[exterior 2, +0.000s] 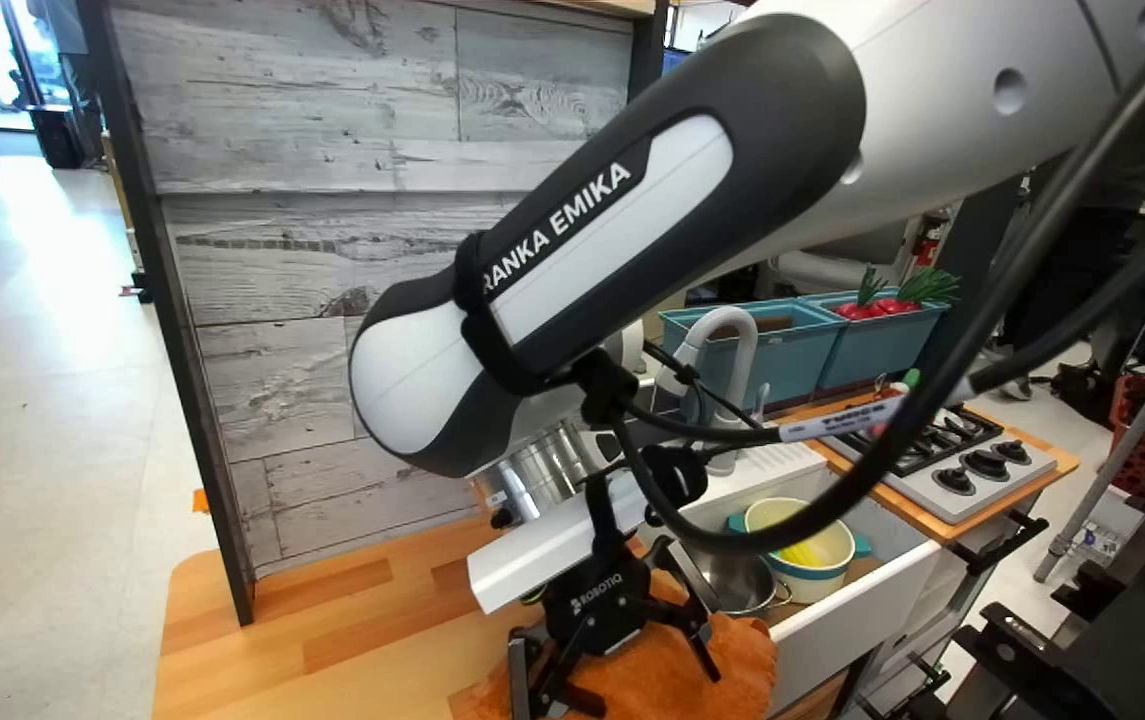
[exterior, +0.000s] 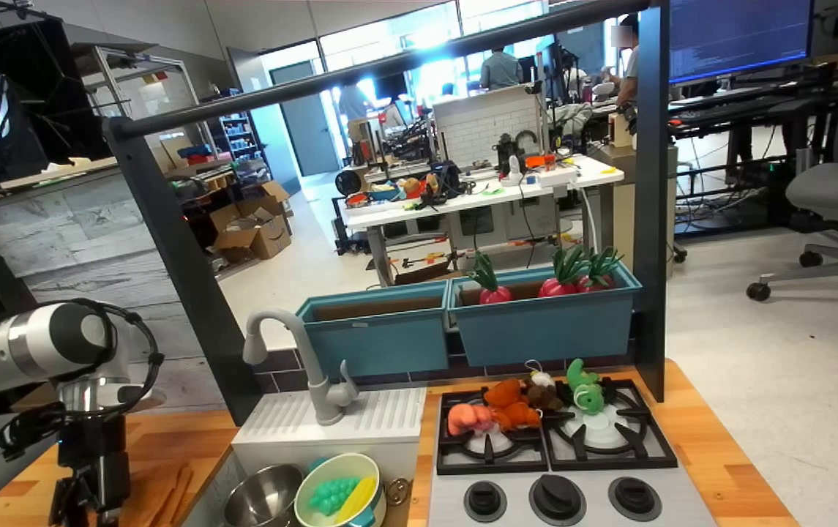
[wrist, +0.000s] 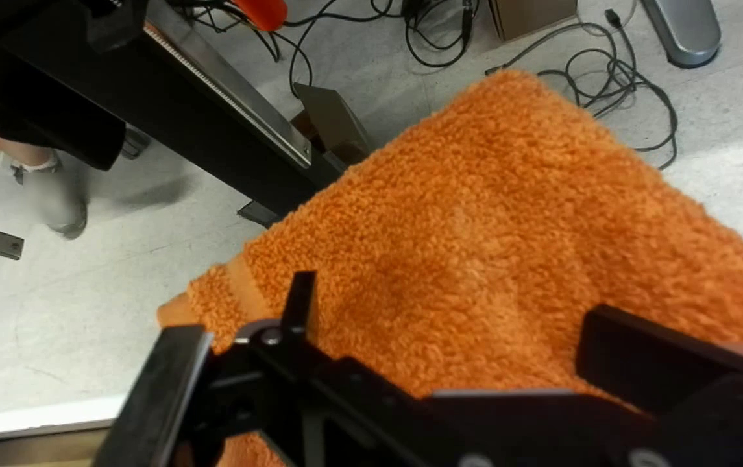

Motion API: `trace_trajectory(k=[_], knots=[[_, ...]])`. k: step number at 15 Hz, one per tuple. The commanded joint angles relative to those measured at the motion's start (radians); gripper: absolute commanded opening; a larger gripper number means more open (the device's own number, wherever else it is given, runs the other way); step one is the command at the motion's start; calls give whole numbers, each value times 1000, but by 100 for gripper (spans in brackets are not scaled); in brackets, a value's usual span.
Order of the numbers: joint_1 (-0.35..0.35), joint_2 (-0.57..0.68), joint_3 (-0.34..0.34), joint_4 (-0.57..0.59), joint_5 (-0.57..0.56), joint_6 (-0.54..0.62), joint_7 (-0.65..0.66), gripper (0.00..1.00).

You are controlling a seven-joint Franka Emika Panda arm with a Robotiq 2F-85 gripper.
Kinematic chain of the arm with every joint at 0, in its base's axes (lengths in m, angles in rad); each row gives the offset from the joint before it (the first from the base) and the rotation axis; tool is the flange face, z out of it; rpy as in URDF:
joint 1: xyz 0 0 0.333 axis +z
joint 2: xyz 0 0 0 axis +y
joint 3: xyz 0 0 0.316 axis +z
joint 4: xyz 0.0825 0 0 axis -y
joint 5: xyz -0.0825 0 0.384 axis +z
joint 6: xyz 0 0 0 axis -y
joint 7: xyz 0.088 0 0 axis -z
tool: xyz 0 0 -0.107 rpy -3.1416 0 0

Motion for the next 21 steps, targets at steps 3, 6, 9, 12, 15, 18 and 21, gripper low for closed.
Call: trace_trajectory(k=[3, 6, 9, 12, 15, 18, 21], knots=[[105, 66, 17, 50, -31, 68, 10, 100], [172, 65, 3, 68, -57, 94, 28, 100], [217, 66, -52, 102, -123, 127, 58, 100], [220, 33, -79, 85, -138, 147, 72, 100], [179, 12, -75, 45, -107, 183, 81, 100], [122, 3, -70, 20, -67, 254, 79, 100], [58, -42, -62, -21, -38, 386, 85, 100]])
